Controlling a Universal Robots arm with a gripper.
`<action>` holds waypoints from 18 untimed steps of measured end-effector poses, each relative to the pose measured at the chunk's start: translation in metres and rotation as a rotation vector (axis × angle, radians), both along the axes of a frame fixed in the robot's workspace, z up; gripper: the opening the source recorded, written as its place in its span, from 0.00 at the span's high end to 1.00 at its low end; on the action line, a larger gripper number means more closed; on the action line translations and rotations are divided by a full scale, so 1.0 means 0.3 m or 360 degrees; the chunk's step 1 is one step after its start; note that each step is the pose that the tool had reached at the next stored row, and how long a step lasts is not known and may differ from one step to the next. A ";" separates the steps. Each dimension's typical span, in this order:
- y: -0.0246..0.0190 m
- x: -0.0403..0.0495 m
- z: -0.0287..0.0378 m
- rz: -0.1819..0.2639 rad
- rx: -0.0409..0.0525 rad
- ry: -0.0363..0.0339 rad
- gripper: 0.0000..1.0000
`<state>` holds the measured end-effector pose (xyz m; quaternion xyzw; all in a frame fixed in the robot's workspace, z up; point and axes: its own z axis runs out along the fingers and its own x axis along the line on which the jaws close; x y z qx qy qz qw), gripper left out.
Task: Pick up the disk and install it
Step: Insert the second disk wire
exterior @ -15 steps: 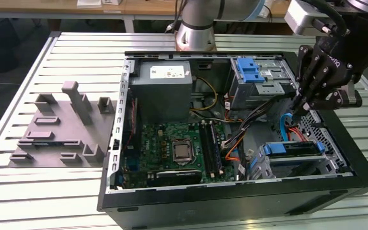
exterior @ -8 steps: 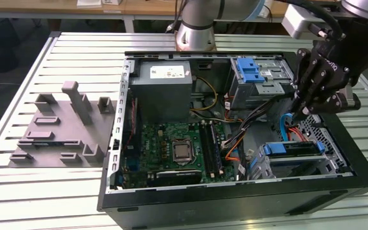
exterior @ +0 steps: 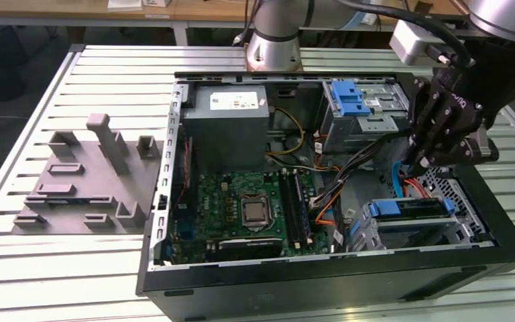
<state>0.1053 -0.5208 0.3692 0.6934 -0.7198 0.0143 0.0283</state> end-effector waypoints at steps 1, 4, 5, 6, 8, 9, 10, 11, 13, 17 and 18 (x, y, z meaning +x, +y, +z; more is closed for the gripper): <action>0.000 0.000 -0.004 0.0000 -0.0005 0.0000 0.75; 0.000 0.000 -0.012 0.0000 -0.0013 0.0000 0.77; 0.000 0.000 -0.014 0.0000 -0.0013 0.0000 0.83; 0.000 0.000 -0.017 0.0000 -0.0013 0.0000 0.84; 0.000 0.000 -0.021 0.0000 -0.0009 0.0000 0.84; 0.000 0.000 -0.023 0.0000 0.0002 0.0000 0.84; -0.001 0.000 -0.025 0.0000 0.0021 0.0000 0.84; -0.001 0.000 -0.027 0.0000 0.0040 0.0000 0.84; -0.003 0.000 -0.034 0.0000 0.0050 -0.0001 0.84; -0.019 0.000 -0.049 0.0000 0.0052 -0.0006 0.84; -0.028 0.000 -0.053 0.0000 0.0053 -0.0006 0.84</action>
